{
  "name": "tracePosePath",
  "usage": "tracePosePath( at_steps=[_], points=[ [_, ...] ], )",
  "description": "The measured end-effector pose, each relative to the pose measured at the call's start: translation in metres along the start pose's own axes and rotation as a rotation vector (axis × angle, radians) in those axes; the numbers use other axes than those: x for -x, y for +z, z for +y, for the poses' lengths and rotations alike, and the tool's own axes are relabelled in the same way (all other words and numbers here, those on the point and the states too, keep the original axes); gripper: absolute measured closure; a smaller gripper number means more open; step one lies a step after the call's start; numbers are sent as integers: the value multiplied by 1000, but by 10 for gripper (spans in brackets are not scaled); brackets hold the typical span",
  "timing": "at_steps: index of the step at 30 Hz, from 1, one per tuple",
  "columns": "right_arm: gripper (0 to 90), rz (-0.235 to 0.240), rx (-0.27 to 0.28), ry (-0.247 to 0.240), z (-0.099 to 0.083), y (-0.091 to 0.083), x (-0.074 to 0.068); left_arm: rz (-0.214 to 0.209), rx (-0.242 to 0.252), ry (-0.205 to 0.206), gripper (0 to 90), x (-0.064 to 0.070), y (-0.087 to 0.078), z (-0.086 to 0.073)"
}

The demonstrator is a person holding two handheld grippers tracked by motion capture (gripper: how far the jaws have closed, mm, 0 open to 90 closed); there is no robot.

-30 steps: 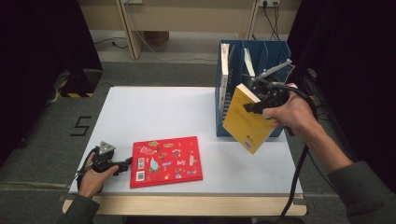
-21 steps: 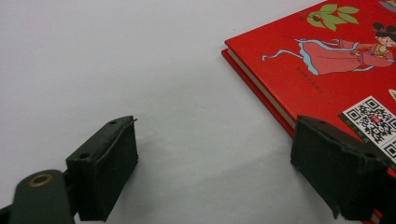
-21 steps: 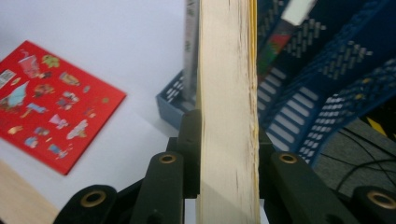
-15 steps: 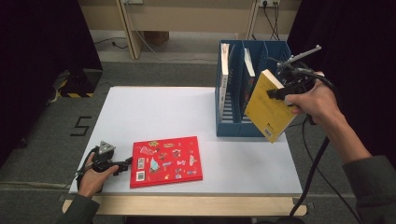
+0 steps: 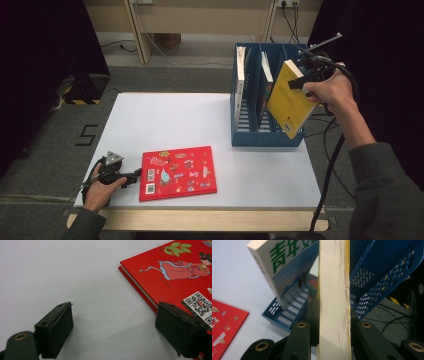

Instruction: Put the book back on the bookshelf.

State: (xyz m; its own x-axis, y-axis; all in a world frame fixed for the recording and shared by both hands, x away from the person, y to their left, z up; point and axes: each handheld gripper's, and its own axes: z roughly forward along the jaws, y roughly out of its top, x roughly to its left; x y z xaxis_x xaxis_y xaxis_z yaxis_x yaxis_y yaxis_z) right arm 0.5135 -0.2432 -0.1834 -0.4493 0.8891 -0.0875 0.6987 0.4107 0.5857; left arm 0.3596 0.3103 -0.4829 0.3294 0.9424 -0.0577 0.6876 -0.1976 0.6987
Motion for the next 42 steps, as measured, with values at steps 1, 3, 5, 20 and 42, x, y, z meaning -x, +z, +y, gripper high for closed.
tracePosePath(
  at_steps=[1,3,5,20,42],
  points=[
    [747,-5,1,2,1,2,2,0,0,0,135,0,0,0],
    [747,-8,-1,19,3,6,5,0,-1,0,135,0,0,0],
    [747,-8,-1,22,6,10,7,0,-1,0,135,0,0,0],
    [746,-6,17,102,40,40,13,-2,0,1,136,0,0,0],
    [743,-27,10,250,54,101,26,-1,1,1,136,0,0,0]
  ],
)
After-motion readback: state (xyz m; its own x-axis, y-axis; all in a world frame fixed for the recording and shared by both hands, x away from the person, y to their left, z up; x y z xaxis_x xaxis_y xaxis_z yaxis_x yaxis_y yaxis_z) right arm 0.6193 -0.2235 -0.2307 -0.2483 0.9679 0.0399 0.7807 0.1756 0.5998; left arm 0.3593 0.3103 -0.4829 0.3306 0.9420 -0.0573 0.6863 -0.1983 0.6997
